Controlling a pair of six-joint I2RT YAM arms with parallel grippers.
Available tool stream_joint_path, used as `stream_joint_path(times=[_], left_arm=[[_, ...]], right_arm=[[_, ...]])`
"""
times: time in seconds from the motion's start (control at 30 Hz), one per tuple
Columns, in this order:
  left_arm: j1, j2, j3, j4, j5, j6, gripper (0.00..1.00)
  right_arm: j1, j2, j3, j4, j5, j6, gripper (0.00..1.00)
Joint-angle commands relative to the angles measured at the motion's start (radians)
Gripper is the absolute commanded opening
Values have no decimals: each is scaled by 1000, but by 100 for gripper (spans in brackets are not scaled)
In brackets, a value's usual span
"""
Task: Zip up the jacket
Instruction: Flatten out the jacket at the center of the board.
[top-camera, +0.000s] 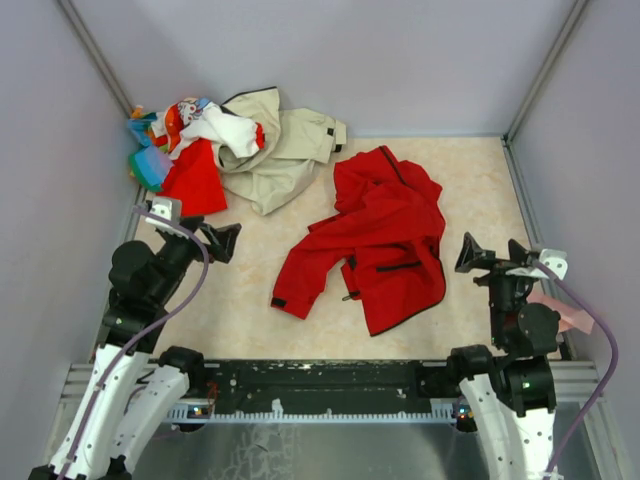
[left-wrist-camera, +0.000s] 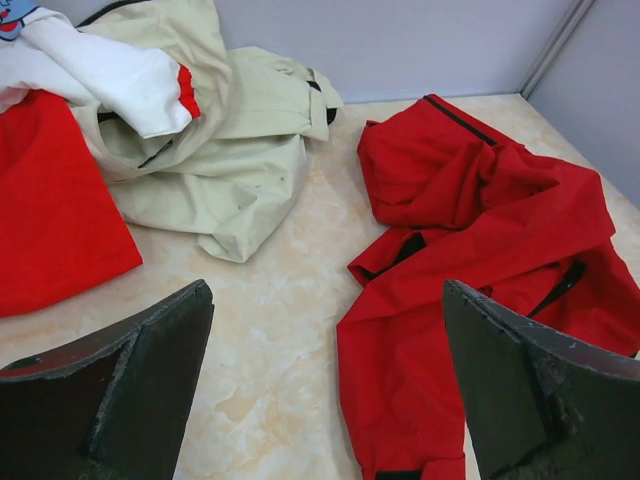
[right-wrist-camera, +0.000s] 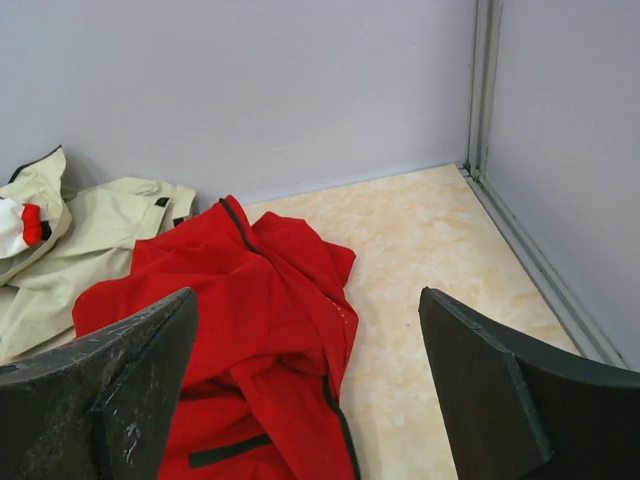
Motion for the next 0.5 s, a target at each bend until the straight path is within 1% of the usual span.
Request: stream_joint_path(times=[0.0, 0.2, 0.3, 0.37, 0.47], left_arm=[[8, 12, -4, 39, 49, -10, 100], [8, 24, 7, 47, 72, -26, 100], [8, 20, 8, 53, 83, -41, 100], [8, 18, 6, 60, 103, -65, 100], [8, 18, -16, 86, 144, -146, 100]], right_arm=[[-9, 12, 23, 66, -3, 16, 91], [-9, 35, 26, 46, -4, 100, 91], [-9, 76, 42, 22, -39, 156, 91], [-9, 112, 54, 8, -79, 180, 92], [-9, 160, 63, -33, -122, 222, 92]])
